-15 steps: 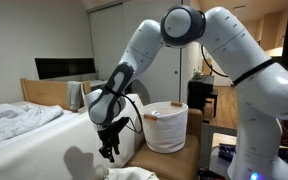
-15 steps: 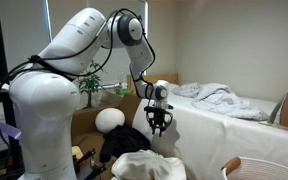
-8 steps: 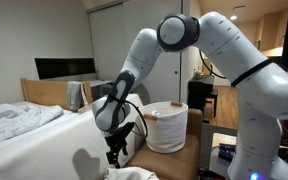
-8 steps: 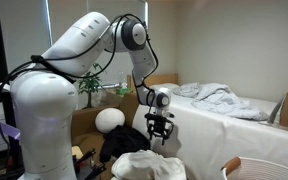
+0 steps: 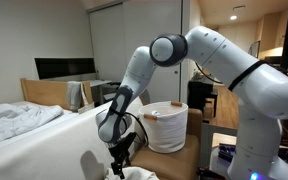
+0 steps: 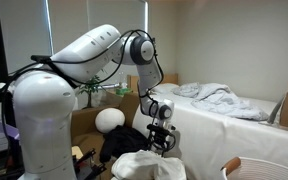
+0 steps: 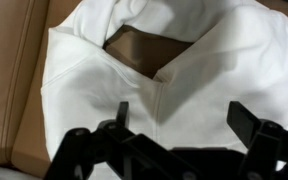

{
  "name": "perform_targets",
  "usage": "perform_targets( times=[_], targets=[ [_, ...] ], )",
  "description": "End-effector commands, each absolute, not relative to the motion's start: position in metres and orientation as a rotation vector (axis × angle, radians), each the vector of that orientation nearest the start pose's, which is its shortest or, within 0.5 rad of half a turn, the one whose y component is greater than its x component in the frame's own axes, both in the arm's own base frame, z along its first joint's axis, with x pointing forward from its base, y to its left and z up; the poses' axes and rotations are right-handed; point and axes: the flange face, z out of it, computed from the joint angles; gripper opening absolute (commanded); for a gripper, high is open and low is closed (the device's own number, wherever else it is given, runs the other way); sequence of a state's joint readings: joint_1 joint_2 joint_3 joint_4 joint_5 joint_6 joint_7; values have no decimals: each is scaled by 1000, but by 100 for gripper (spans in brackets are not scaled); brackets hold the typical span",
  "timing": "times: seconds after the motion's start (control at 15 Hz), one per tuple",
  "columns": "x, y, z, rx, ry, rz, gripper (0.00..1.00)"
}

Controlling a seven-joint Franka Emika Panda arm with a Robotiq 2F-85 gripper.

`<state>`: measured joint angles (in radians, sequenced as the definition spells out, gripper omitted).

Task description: Put the white jersey in the laundry basket

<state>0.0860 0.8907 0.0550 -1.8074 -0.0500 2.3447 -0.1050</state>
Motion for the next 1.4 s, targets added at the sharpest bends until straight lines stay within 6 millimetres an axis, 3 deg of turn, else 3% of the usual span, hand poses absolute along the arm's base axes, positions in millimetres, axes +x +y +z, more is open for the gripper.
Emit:
perform_targets(
  times=[0.0, 0.4, 0.67, 1.2, 1.27, 1.33],
  targets=[
    [585, 81, -7, -3003, -451, 581, 100],
    [600, 105, -56, -3089, -416, 507, 100],
    [609, 114, -69, -3132, -374, 449, 100],
    [618, 109, -87, -3165, -308, 479, 100],
    [618, 109, -90, -3165, -308, 487, 97],
    [618, 109, -92, -3164, -308, 498, 74]
  ],
)
